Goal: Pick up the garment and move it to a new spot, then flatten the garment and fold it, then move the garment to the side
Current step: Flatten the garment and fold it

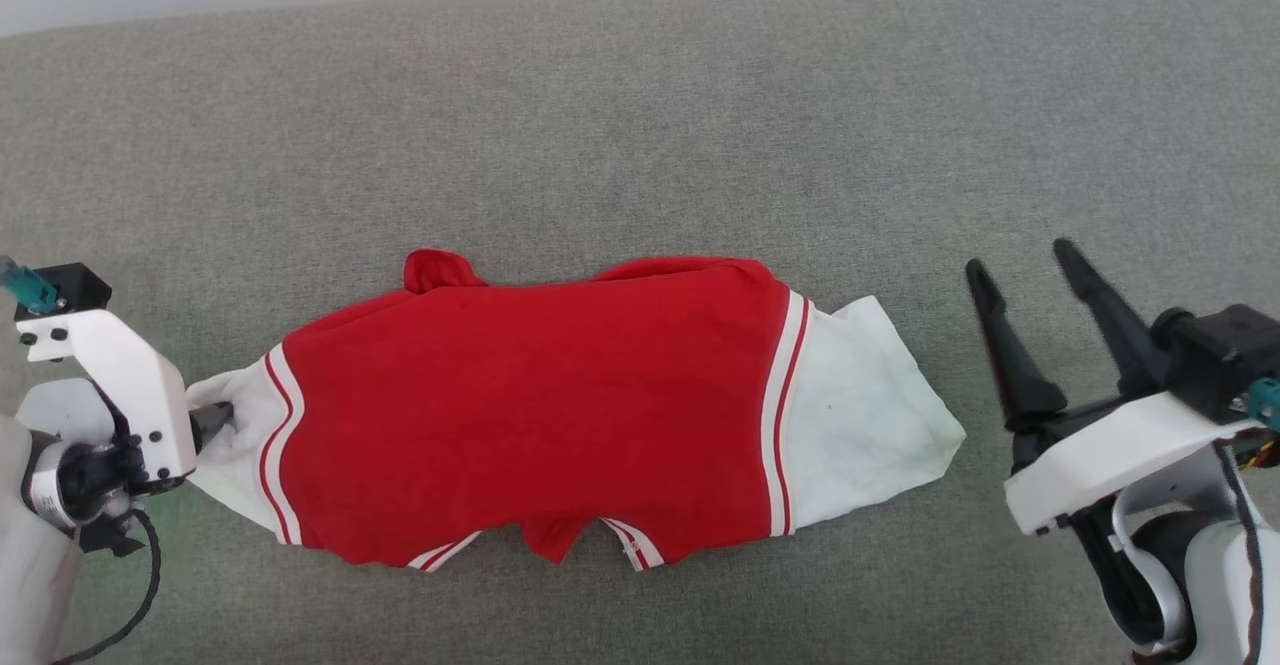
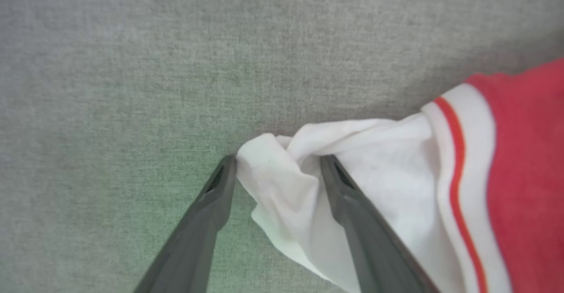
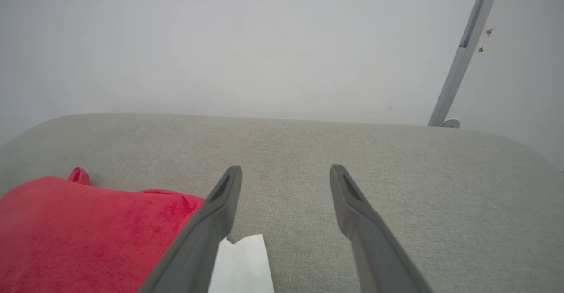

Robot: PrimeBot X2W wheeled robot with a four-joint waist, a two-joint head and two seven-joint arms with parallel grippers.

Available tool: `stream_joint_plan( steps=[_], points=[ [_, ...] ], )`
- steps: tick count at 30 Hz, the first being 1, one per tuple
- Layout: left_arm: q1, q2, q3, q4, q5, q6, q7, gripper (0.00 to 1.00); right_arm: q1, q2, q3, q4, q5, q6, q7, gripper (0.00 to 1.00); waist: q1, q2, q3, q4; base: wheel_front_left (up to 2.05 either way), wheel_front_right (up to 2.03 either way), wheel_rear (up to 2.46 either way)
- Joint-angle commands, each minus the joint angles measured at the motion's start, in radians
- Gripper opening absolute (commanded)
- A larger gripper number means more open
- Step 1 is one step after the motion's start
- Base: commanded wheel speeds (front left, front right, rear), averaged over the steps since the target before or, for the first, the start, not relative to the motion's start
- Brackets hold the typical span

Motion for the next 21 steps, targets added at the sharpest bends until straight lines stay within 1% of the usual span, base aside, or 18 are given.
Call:
stream_joint_plan(
  steps=[1, 3, 5, 6, 7, 12, 13, 16, 20, 21],
  points=[
    [0.03, -0.027, -0.024, 0.031, -0.002, 0.002, 0.024, 1.0, 0.004, -0.005, 0.007, -0.001, 0.009, 0.0, 0.011, 1.0, 0.0, -0.0001, 0.001, -0.001, 0.0, 0.0, 0.0],
    [0.029, -0.042, -0.042, 0.054, -0.005, 0.011, 0.07, 1.0, 0.012, -0.015, 0.018, -0.001, 0.022, 0.0, 0.044, 1.0, 0.0, -0.0001, 0.004, -0.001, 0.0, 0.0, 0.0],
    [0.03, -0.058, -0.062, 0.063, -0.009, 0.001, 0.111, 1.0, 0.028, -0.031, 0.037, 0.008, 0.041, 0.0, 0.094, 1.0, 0.0, -0.0001, 0.007, 0.003, 0.0, 0.0, 0.0],
    [0.026, -0.067, -0.064, 0.061, -0.015, -0.005, 0.113, 0.31, 0.032, -0.042, 0.043, 0.012, 0.047, 0.0, 0.12, 1.0, 0.0, -0.0001, 0.01, 0.005, 0.0, 0.0, 0.0],
    [0.022, -0.075, -0.065, 0.06, -0.019, -0.01, 0.118, 0.0, 0.036, -0.055, 0.051, 0.017, 0.056, 0.0, 0.15, 1.0, 0.0, -0.0001, 0.013, 0.007, 0.0, 0.0, 0.0],
    [-0.004, -0.089, -0.066, 0.045, -0.024, -0.038, 0.079, 0.0, 0.032, -0.104, 0.099, 0.05, 0.104, 0.0, 0.291, 1.0, 0.0, -0.0001, 0.032, 0.025, 0.0, 0.0, 0.0],
    [-0.012, -0.096, -0.07, 0.043, -0.02, -0.04, 0.075, 0.0, 0.024, -0.122, 0.111, 0.059, 0.106, 0.0, 0.317, 1.0, 0.0, -0.0001, 0.037, 0.031, 0.0, 0.0, 0.0],
    [-0.035, -0.115, -0.075, 0.033, -0.017, -0.052, 0.056, 0.0, -0.009, -0.15, 0.142, 0.092, 0.132, 0.0, 0.36, 1.0, 0.0, -0.0001, 0.052, 0.05, 0.0, 0.0, 0.0],
    [-0.07, -0.142, -0.084, 0.026, -0.012, -0.063, 0.036, 0.0, -0.06, -0.197, 0.192, 0.17, 0.139, 0.0, 0.402, 1.0, 0.0, -0.0001, 0.075, 0.08, 0.0, 0.0, 0.0],
    [-0.078, -0.15, -0.086, 0.026, -0.012, -0.065, 0.033, 0.0, -0.076, -0.2, 0.206, 0.195, 0.147, 0.0, 0.407, 1.0, 0.0, -0.0001, 0.08, 0.087, 0.0, 0.0, 0.0]
  ],
)
